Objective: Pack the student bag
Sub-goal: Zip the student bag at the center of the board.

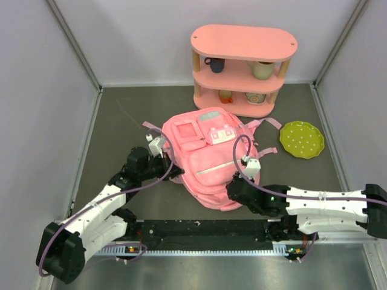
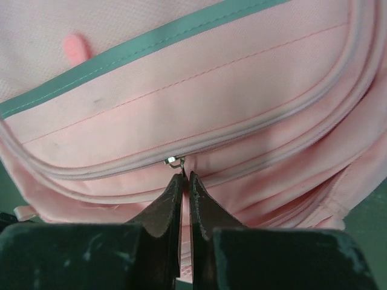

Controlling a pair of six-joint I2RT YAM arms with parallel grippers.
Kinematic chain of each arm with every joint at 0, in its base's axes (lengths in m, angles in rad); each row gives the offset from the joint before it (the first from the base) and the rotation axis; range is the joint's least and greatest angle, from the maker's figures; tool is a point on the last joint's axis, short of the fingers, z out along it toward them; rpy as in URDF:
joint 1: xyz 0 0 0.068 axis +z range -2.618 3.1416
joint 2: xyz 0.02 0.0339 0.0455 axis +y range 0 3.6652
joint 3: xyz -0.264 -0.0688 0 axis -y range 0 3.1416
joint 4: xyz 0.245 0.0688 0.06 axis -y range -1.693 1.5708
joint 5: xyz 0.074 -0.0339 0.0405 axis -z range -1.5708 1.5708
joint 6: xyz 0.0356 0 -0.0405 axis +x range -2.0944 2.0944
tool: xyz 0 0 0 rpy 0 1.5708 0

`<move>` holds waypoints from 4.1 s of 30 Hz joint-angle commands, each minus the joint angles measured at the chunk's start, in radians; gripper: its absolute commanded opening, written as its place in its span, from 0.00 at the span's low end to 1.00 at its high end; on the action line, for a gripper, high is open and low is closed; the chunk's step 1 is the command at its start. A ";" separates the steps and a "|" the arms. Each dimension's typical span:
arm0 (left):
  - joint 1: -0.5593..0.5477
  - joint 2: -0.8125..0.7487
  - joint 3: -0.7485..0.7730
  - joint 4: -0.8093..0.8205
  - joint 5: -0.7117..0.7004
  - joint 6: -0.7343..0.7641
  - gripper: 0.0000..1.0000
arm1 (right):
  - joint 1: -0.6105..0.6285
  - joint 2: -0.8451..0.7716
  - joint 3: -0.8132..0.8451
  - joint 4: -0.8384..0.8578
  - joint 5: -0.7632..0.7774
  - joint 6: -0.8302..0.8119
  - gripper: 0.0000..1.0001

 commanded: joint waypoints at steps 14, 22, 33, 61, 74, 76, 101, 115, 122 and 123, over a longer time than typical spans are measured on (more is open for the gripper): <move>0.099 0.018 0.062 0.023 0.052 0.033 0.00 | -0.418 -0.062 -0.085 0.102 -0.001 -0.211 0.00; 0.106 0.026 0.041 0.009 0.111 0.070 0.00 | -0.618 -0.065 -0.117 0.363 -0.162 -0.377 0.00; 0.107 0.054 0.019 -0.017 0.148 0.097 0.00 | -0.756 0.217 -0.026 0.841 -0.369 -0.615 0.00; 0.109 0.126 0.073 0.031 0.119 0.021 0.18 | -0.888 -0.146 -0.129 0.388 -0.814 -0.656 0.51; 0.110 0.152 0.101 0.008 0.090 0.044 0.05 | -0.935 -0.131 -0.138 0.354 -0.792 -0.691 0.36; 0.110 0.156 0.102 0.009 0.093 0.044 0.05 | -0.937 -0.105 -0.137 0.365 -0.809 -0.707 0.34; 0.110 0.265 0.143 -0.102 0.110 0.175 0.00 | -0.937 0.095 -0.043 0.726 -0.606 -0.871 0.00; 0.110 0.275 0.147 -0.135 0.087 0.168 0.04 | -0.935 0.215 -0.031 0.925 -0.621 -0.849 0.29; 0.109 0.040 0.143 -0.205 -0.046 0.077 0.99 | -0.948 0.017 -0.057 0.600 -0.382 -0.730 0.80; 0.109 0.014 0.145 -0.221 -0.065 0.079 0.99 | -0.951 -0.005 -0.065 0.578 -0.368 -0.718 0.81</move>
